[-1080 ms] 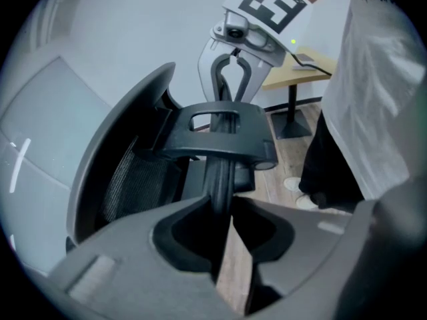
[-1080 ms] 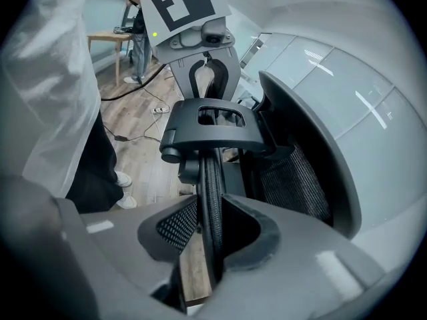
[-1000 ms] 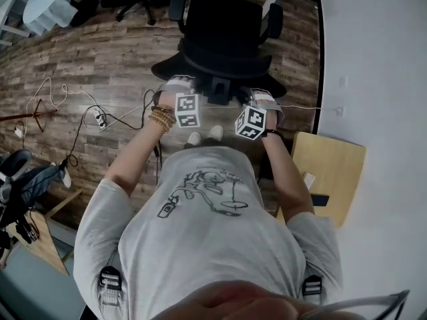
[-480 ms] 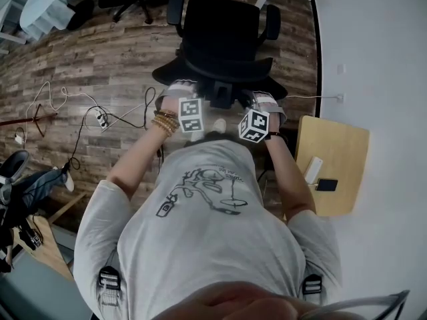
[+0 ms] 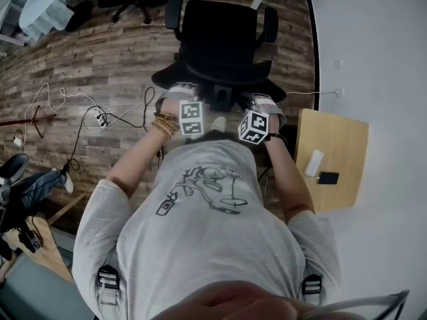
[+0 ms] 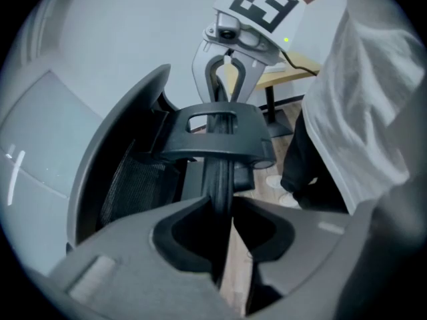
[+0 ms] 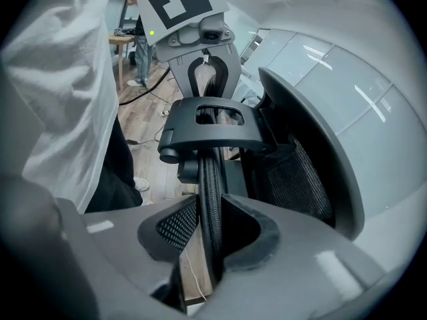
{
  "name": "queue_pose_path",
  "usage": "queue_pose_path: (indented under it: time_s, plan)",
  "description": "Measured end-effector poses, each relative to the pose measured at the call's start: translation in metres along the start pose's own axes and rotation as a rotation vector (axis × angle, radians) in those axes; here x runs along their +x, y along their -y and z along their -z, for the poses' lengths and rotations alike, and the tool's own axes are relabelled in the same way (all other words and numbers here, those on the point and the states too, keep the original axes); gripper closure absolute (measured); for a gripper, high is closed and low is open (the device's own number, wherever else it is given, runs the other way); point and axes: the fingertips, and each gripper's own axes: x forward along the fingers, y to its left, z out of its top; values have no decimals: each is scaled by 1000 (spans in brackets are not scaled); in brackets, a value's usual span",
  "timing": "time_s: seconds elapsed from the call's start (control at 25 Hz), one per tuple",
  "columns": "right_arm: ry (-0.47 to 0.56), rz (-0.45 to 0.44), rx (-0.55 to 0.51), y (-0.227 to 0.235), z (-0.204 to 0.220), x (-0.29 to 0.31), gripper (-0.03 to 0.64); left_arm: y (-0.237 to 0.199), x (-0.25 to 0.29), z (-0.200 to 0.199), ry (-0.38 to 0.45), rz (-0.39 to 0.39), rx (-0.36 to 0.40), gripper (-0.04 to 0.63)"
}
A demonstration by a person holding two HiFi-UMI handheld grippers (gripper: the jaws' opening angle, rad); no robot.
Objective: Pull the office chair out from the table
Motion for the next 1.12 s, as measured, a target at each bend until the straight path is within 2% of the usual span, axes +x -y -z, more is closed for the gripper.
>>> queue_pose_path:
  time_s: [0.2, 0.36, 0.44, 0.52, 0.6, 0.76, 0.88, 1.0, 1.04, 1.12]
  plan:
    - [11, -6, 70, 8, -3, -3, 487, -9, -6, -3, 35, -18, -34, 468]
    - [52, -27, 156, 12, -10, -13, 478, -12, -25, -6, 107, -35, -101, 482]
    - [94, -32, 212, 15, -20, -23, 489, -18, -42, -7, 170, -40, -180, 492]
    - [164, -21, 301, 22, -33, -37, 507, -26, -62, -10, 253, -49, -291, 525]
    - [256, -5, 419, 32, -48, -54, 536, -33, -82, -15, 351, -50, -403, 557]
    - [457, 6, 660, 56, -82, -88, 561, -50, -122, -21, 514, -79, -549, 584]
    - [607, 34, 788, 78, -105, -115, 583, -68, -156, -28, 677, -84, -708, 592]
    - [713, 56, 839, 94, -125, -140, 592, -87, -195, -34, 852, -83, -864, 592]
    - [740, 58, 840, 98, -132, -147, 595, -92, -206, -35, 896, -91, -896, 592]
    - [791, 53, 829, 104, -147, -160, 598, -100, -224, -39, 949, -116, -912, 594]
